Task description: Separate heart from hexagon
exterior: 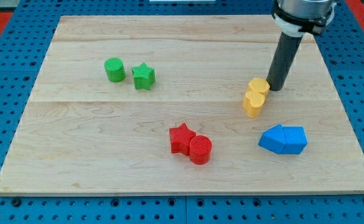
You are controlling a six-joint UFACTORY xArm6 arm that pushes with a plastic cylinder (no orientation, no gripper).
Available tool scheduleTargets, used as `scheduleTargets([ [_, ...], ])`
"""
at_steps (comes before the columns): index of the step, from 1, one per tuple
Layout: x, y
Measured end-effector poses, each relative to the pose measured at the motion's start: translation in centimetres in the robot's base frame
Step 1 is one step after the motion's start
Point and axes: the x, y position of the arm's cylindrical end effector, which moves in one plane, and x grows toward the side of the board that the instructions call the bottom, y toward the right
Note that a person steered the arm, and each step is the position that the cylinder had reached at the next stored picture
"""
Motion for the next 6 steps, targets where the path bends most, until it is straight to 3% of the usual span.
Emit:
scheduleTargets([
  [2, 2.3, -1.2],
  [4, 4.5, -10.5],
  [6, 5.4, -3.1],
])
